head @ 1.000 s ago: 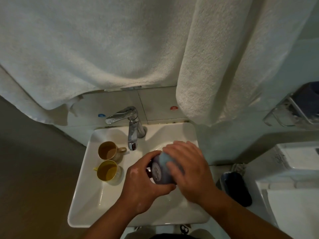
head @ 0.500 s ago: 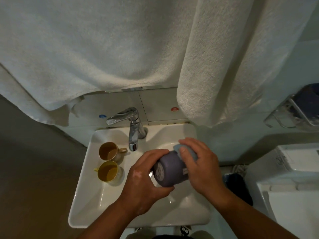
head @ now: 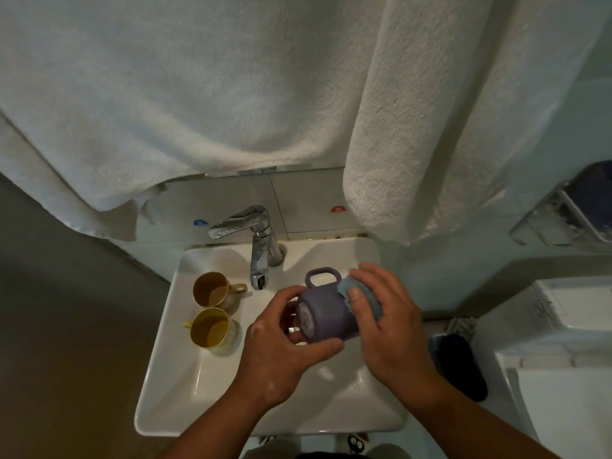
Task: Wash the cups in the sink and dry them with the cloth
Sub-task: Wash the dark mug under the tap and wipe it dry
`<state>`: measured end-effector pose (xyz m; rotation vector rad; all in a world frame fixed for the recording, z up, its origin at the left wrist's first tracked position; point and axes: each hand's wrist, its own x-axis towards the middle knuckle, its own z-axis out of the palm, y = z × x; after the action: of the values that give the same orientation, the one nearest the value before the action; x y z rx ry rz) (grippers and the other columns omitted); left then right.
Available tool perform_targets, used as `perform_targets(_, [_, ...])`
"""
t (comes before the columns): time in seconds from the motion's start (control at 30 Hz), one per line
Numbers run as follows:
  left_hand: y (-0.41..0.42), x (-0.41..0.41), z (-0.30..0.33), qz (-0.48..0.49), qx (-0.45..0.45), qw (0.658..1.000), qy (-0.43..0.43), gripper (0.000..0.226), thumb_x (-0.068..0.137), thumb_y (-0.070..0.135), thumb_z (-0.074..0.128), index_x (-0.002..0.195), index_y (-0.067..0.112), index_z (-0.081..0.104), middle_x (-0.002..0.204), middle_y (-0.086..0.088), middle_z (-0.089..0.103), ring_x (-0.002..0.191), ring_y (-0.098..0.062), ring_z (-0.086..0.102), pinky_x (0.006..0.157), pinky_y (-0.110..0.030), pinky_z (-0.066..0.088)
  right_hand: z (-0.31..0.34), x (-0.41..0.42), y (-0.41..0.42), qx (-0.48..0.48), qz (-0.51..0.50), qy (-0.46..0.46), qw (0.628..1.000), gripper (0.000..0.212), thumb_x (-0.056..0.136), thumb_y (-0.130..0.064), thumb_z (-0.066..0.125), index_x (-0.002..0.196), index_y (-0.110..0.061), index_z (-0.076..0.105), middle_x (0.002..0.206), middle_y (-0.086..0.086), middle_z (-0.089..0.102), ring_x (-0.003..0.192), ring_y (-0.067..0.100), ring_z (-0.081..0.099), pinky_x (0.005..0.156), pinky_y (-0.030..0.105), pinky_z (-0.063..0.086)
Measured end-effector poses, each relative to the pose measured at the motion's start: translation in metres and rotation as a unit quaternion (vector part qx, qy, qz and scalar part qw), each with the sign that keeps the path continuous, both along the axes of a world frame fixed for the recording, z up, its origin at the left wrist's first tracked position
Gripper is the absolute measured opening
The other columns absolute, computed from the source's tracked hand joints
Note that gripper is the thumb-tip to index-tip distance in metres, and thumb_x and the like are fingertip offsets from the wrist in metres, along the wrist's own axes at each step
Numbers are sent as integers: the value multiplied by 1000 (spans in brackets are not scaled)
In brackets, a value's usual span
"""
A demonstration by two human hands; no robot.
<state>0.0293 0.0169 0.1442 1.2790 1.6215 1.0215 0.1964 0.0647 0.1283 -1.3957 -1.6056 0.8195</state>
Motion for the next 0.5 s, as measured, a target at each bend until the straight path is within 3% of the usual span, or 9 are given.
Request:
perform_targets(0.1, [-2,-2,1,2,20,1000,15,79,54,19,100,118,40,57,110,28,64,102,1,65,73,-19,59,2,-9,-1,78,40,-125,988,46,102,-46,38,132,-21,61,136,-4,57,128,11,50,110,27,38])
perform_targets(0.17, [-2,-3,3,-15,32,999,32,82,54,24,100,123,40,58,115,29,62,106,-1,65,75,-20,59,1,-15,-5,143,71,-149,976,43,103,-44,37,131,-19,59,130,-1,63,124,13,55,116,38,36])
perform_targets(0.33, [-7,-5,4,-50,44,997,32,87,56,17,99,130,36,58,121,20,65,112,-8,66,81,-23,60,2,-14,-8,192,140,-110,965,38,100,-39,46,131,-21,59,128,-1,66,122,10,57,114,39,39])
perform_targets(0.5, [-6,-8,7,-58,82,993,70,90,53,15,99,130,34,57,124,23,58,117,-10,60,81,-18,57,0,2,8,56,22,-7,998,43,98,-44,40,121,-22,70,123,-9,67,117,3,59,101,39,52])
